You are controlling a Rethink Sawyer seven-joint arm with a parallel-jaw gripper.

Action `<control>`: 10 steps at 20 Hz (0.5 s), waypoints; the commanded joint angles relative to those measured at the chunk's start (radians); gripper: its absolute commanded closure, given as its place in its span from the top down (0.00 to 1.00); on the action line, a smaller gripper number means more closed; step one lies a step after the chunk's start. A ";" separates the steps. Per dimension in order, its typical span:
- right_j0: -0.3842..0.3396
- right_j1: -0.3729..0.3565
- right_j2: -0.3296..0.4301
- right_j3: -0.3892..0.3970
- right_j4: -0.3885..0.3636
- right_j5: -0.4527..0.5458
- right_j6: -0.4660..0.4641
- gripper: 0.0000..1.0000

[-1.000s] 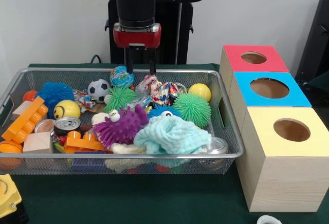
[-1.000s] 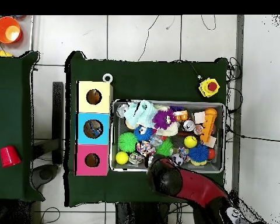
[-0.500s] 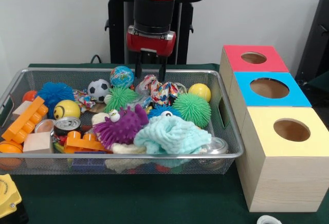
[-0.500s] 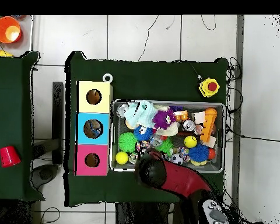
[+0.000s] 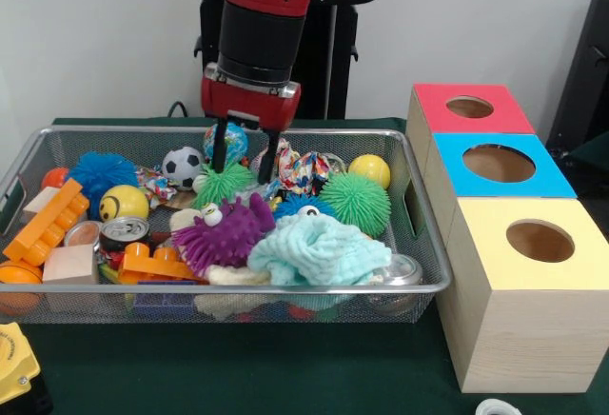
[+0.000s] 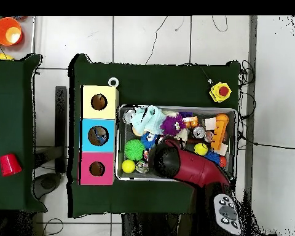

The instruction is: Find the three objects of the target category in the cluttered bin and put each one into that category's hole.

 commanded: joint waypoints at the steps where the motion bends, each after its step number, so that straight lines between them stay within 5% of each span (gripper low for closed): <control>1: 0.011 0.078 -0.020 -0.139 0.058 0.092 0.181 1.00; 10: 0.031 -0.031 -0.045 0.086 0.021 0.015 0.215 1.00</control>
